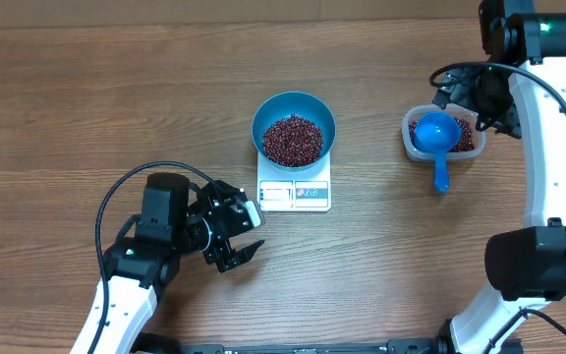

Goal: Scoop item into bowl and weigh 150g on scale

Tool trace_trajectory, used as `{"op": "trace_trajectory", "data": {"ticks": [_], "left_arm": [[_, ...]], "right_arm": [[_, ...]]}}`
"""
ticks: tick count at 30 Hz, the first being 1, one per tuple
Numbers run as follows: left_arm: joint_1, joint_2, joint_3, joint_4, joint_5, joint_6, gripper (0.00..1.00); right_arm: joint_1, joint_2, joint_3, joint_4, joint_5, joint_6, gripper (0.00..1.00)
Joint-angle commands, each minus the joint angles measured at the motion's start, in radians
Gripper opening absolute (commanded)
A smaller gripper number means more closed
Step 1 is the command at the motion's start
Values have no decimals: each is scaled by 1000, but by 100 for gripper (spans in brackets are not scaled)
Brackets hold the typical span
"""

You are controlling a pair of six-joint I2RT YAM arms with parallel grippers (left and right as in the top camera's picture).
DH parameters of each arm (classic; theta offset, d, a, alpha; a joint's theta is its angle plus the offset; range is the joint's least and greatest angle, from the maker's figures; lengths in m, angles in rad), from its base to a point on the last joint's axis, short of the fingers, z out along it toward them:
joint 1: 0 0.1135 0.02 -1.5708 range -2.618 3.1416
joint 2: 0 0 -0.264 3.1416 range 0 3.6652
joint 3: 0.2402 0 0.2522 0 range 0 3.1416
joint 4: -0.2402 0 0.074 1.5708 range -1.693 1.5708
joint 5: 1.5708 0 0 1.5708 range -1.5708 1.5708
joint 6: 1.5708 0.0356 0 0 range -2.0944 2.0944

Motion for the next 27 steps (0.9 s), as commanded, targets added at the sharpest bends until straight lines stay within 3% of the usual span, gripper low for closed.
{"op": "trace_trajectory", "data": {"ticks": [1, 10, 16, 27], "left_arm": [[4, 8, -4, 0, 16, 19, 100], [4, 6, -4, 0, 13, 19, 99], [4, 6, -4, 0, -143, 18, 99], [4, 6, -4, 2, -164, 18, 100]], "right_arm": [[2, -32, 23, 5, 14, -6, 100], [2, -32, 23, 5, 14, -6, 100], [2, -32, 23, 5, 14, -6, 100], [2, -32, 23, 5, 14, -6, 100]]}}
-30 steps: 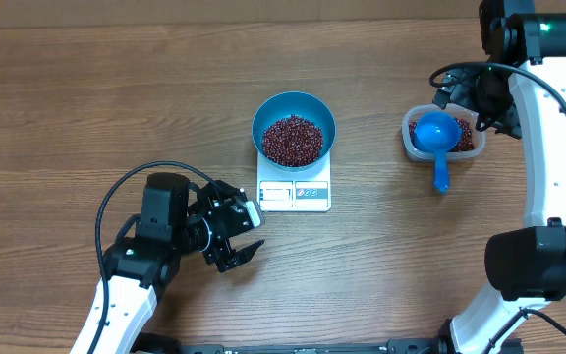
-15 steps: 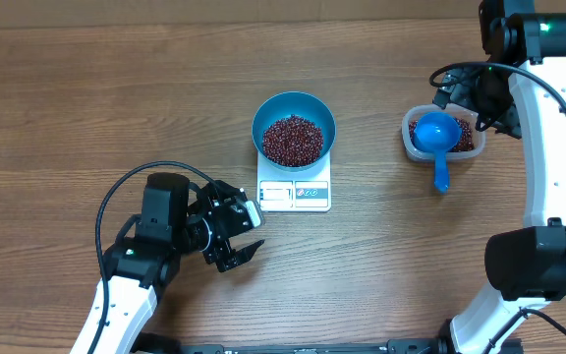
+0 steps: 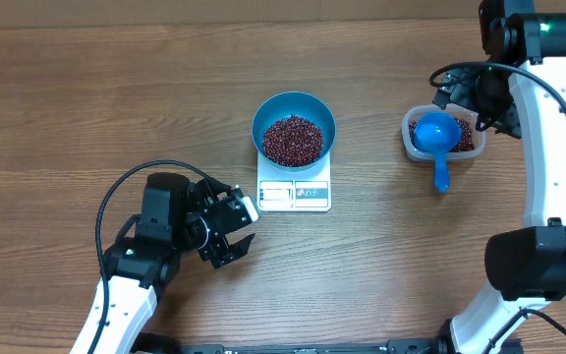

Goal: Scoop item into bowl and weigh 150g on scale

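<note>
A blue bowl [image 3: 294,129] holding red beans stands on a white scale [image 3: 295,195] at the table's middle. To the right, a clear tub [image 3: 444,135] of red beans carries a blue scoop [image 3: 435,138], its handle sticking out over the near rim. My left gripper [image 3: 241,227] rests open and empty on the table, just left of the scale's near corner. My right gripper [image 3: 458,95] hovers at the tub's far right rim. Its fingers are dark and foreshortened, so their state does not show.
Black cables loop from both arms, one on the table at the lower left [image 3: 116,202]. The right arm [image 3: 548,177] runs along the table's right edge.
My left gripper has drawn back a little to the left, away from the scale, still open. The right arm, bowl, scale, tub and scoop are where they were.
</note>
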Tool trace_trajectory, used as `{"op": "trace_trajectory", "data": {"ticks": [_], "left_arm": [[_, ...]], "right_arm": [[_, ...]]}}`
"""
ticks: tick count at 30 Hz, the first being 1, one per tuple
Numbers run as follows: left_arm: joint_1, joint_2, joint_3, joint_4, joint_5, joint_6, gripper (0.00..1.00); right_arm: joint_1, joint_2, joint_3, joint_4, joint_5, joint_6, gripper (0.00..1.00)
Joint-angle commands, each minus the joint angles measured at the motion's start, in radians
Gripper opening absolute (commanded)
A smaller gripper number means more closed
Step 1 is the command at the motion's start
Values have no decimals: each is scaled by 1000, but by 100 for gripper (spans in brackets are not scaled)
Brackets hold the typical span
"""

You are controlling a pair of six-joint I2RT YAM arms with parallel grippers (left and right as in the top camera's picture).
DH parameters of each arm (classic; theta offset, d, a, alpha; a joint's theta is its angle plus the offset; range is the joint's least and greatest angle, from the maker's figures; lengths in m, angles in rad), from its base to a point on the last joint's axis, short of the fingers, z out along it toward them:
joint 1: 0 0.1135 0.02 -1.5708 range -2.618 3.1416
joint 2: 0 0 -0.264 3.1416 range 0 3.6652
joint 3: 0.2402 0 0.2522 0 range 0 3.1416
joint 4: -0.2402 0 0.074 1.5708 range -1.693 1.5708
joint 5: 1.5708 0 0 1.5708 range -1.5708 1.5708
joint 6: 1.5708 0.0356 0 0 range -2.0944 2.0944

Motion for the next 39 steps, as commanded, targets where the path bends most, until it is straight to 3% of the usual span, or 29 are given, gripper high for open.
{"op": "trace_trajectory", "data": {"ticks": [1, 4, 9, 13, 19, 39], "left_arm": [[4, 6, -4, 4, -13, 18, 99], [4, 6, -4, 13, -14, -40, 99], [4, 5, -4, 100, -61, -288, 99], [4, 5, -4, 149, -92, -361, 100], [4, 5, -4, 203, -120, -413, 100], [4, -21, -4, 209, -121, -412, 100]], "right_arm": [[2, -32, 23, 5, 13, -4, 100], [2, -32, 23, 5, 13, -4, 100], [2, -32, 23, 5, 13, -4, 100], [2, -32, 23, 5, 13, -4, 100], [2, -32, 23, 5, 13, -4, 100], [2, -32, 23, 5, 13, -4, 100]]}}
